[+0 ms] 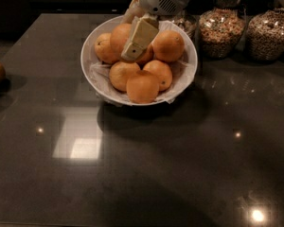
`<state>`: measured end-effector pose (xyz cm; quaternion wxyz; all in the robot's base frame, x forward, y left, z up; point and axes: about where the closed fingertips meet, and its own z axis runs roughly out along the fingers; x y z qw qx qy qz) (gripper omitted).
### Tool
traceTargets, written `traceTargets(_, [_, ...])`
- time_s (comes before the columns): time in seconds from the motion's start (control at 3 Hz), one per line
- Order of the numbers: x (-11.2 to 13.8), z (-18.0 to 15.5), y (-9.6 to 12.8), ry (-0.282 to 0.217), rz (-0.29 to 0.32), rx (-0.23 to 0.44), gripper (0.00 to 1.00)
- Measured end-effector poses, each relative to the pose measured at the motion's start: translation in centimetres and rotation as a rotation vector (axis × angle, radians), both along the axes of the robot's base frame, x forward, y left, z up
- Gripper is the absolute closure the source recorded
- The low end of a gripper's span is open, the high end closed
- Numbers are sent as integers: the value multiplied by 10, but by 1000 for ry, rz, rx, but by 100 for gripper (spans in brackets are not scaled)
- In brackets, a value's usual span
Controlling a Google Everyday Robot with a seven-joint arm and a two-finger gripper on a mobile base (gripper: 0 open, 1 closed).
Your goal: Pick orange from white bowl
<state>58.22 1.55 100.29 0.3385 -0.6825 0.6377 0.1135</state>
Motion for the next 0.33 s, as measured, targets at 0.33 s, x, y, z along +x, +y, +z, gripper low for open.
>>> traceTargets(0.33, [0, 1, 0, -2, -1, 1, 100])
